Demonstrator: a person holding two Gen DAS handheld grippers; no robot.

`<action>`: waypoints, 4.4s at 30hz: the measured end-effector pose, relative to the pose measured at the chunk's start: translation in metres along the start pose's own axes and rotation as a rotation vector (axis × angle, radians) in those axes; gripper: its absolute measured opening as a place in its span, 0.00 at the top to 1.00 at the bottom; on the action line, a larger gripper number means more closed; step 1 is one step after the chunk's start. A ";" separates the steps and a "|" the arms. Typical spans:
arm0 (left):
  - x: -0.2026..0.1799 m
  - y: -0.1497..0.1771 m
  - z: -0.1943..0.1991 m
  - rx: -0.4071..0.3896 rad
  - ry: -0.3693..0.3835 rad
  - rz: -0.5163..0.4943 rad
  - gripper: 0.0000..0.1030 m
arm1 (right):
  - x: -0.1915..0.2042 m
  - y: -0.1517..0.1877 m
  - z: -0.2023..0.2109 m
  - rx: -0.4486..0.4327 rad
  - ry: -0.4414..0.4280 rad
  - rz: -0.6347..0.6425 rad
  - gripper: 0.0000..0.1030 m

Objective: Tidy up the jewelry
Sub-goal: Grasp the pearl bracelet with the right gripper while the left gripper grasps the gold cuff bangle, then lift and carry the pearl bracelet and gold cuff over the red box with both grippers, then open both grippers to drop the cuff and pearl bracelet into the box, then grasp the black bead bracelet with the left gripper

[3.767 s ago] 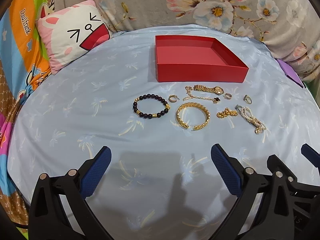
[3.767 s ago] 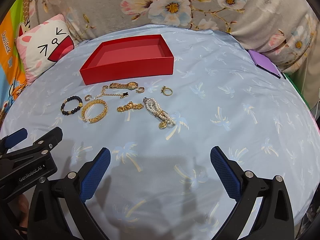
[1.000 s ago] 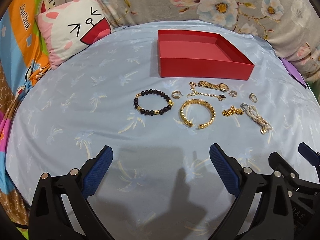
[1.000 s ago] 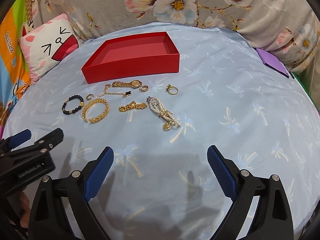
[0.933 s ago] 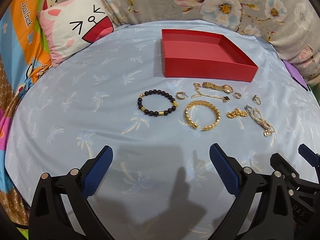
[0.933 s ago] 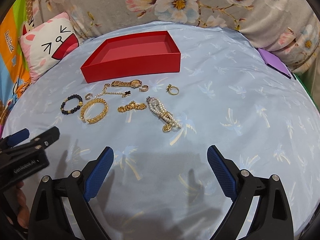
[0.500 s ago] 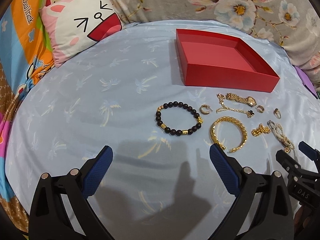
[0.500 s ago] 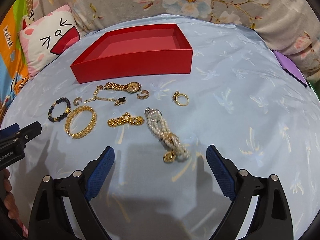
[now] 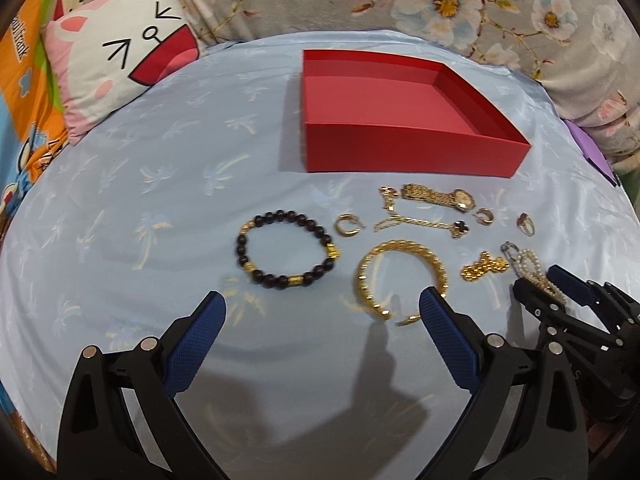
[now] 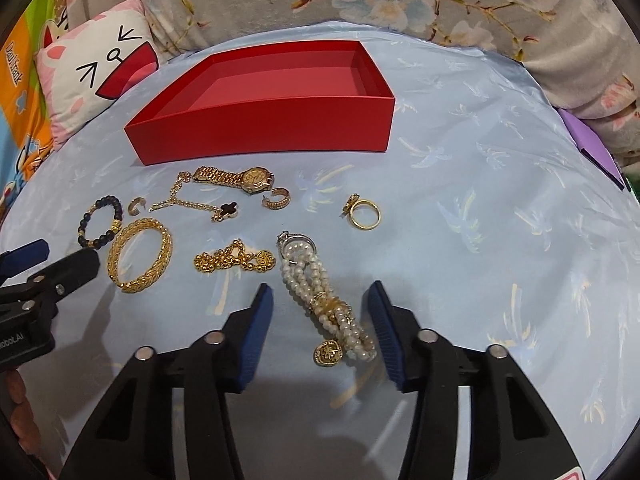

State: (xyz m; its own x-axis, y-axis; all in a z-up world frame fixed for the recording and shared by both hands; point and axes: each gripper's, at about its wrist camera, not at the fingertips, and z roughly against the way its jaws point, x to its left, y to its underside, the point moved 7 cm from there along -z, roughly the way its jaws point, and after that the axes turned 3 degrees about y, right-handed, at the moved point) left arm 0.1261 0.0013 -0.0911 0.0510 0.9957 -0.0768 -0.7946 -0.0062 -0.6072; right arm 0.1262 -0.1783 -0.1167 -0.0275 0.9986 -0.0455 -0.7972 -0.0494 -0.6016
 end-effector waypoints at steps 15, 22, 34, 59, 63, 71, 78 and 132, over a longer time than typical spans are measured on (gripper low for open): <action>-0.026 -0.001 -0.028 0.037 0.034 -0.021 0.08 | -0.013 0.005 0.005 0.029 -0.038 -0.073 0.85; -0.035 0.001 -0.036 0.035 0.012 -0.061 0.15 | -0.016 0.007 0.007 0.035 -0.050 -0.091 0.85; -0.046 0.001 -0.028 0.022 0.061 -0.107 0.45 | -0.017 0.009 0.012 0.033 -0.063 -0.098 0.85; -0.023 -0.093 0.037 -0.159 0.095 -0.044 0.45 | -0.013 -0.084 0.062 -0.154 -0.131 -0.091 0.85; -0.027 -0.127 0.029 -0.191 0.084 -0.048 0.45 | -0.020 -0.121 0.052 -0.190 -0.123 -0.098 0.85; -0.031 -0.182 -0.014 -0.191 0.082 -0.040 0.45 | -0.022 -0.190 -0.001 -0.170 -0.150 -0.115 0.85; -0.028 -0.216 -0.064 -0.154 0.077 -0.021 0.45 | -0.014 -0.230 -0.054 -0.119 -0.161 -0.099 0.85; 0.054 -0.012 -0.017 0.002 -0.004 0.067 0.22 | -0.025 0.010 0.028 0.051 -0.178 -0.174 0.57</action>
State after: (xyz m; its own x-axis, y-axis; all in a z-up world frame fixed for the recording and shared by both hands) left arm 0.1487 0.0533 -0.1007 -0.0049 0.9935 -0.1141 -0.7970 -0.0728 -0.5996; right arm 0.1023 -0.2034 -0.0996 0.0104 0.9799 0.1990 -0.8285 0.1199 -0.5471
